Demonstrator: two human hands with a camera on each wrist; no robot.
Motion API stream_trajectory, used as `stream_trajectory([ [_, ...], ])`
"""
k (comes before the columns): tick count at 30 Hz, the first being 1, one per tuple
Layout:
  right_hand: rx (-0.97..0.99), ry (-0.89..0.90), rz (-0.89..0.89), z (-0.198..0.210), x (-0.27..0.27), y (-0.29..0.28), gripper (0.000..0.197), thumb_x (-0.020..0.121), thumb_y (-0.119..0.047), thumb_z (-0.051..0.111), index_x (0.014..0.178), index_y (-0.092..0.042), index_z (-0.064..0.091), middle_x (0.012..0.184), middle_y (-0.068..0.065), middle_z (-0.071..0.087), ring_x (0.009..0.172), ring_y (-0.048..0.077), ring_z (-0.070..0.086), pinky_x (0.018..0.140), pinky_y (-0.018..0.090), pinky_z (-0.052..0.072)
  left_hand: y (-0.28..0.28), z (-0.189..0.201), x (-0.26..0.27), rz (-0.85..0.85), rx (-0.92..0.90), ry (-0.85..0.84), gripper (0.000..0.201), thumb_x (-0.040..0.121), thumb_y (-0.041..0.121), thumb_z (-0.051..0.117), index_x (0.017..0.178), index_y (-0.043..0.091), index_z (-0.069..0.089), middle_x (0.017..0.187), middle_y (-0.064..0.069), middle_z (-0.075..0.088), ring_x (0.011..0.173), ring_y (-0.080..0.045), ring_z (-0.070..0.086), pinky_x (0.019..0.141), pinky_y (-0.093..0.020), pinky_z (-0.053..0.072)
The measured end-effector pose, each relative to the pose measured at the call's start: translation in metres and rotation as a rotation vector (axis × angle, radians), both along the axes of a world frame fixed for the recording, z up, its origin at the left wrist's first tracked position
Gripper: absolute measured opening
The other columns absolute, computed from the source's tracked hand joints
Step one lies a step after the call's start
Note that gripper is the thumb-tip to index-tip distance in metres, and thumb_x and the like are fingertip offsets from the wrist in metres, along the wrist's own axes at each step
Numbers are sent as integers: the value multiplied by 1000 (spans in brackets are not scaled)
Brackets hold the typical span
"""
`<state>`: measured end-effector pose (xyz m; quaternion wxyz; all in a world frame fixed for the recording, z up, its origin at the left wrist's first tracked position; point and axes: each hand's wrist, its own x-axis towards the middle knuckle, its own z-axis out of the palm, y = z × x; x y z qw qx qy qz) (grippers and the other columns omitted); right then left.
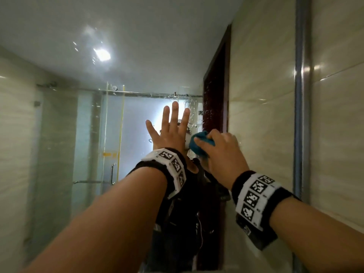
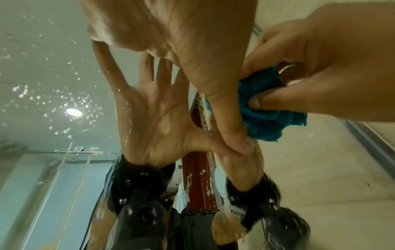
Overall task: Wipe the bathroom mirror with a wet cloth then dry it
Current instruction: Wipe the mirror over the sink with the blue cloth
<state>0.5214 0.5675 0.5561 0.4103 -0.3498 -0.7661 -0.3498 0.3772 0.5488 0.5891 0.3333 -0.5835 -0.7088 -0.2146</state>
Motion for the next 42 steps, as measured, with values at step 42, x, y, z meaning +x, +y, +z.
stream_trajectory([
  [42,138,-55,17,4,12,14,61,61,-16,84,116,-31,64,109,2,58,81,26,54,58,35,51,-9,4,7,23,-75,-55,157,45,80,71,128,21,-48,138,-10,-52,133,-31,-39,105,-69,-3],
])
